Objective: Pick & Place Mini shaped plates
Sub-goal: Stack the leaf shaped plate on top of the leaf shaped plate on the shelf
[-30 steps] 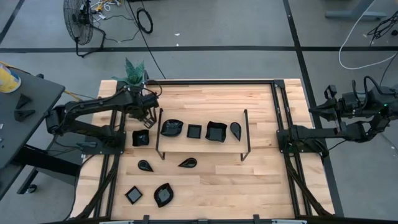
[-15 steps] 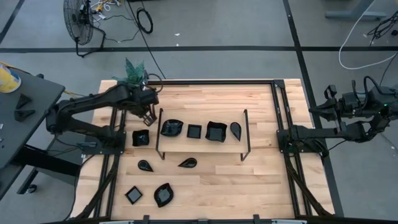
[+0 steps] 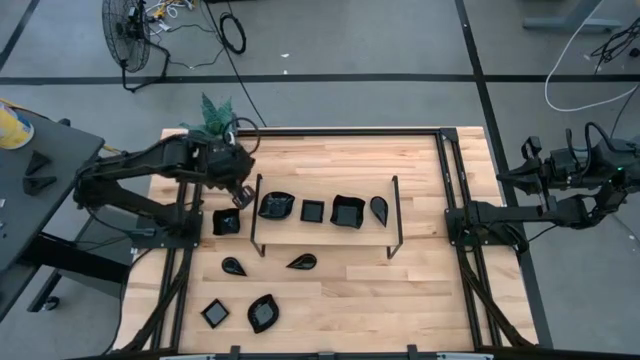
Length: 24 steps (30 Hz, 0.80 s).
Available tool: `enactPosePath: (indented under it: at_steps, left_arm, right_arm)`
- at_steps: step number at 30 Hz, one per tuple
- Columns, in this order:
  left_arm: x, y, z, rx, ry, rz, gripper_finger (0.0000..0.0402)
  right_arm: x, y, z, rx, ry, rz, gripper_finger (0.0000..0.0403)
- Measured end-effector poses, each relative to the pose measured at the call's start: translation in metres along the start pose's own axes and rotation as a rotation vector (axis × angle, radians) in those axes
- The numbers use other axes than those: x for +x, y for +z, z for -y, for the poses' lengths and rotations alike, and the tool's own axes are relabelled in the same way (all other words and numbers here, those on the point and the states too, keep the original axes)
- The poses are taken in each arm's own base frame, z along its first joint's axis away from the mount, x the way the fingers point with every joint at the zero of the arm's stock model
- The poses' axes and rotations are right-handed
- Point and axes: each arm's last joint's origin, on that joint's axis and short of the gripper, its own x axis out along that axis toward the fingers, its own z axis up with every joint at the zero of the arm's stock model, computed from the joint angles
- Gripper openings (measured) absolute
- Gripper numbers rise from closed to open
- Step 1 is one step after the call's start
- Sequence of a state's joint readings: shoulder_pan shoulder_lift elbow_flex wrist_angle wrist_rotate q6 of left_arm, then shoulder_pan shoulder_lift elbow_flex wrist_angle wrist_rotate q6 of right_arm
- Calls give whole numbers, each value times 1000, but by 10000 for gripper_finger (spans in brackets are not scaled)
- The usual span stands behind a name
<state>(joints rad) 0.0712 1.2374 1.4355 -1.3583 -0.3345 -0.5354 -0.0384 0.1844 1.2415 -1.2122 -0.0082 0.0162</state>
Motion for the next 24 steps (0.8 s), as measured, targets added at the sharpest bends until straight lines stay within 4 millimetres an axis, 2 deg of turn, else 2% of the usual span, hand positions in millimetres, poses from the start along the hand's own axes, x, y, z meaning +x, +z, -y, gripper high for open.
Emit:
enactPosePath:
  at_steps: [5, 15, 19, 24]
  left_arm:
    - [-16, 6, 18, -20, -68, 45, 0]
    - [-25, 25, 68, 2, -214, 75, 0]
    - [-20, 29, 83, 27, -208, 63, 0]
    - [-1, 30, 95, 46, -154, 5, 0]
  right_arm:
    - [0, 0, 0, 0, 0, 0, 6]
    - [0, 0, 0, 0, 0, 0, 6]
    - [0, 0, 0, 0, 0, 0, 6]
    - [0, 0, 0, 0, 0, 0, 6]
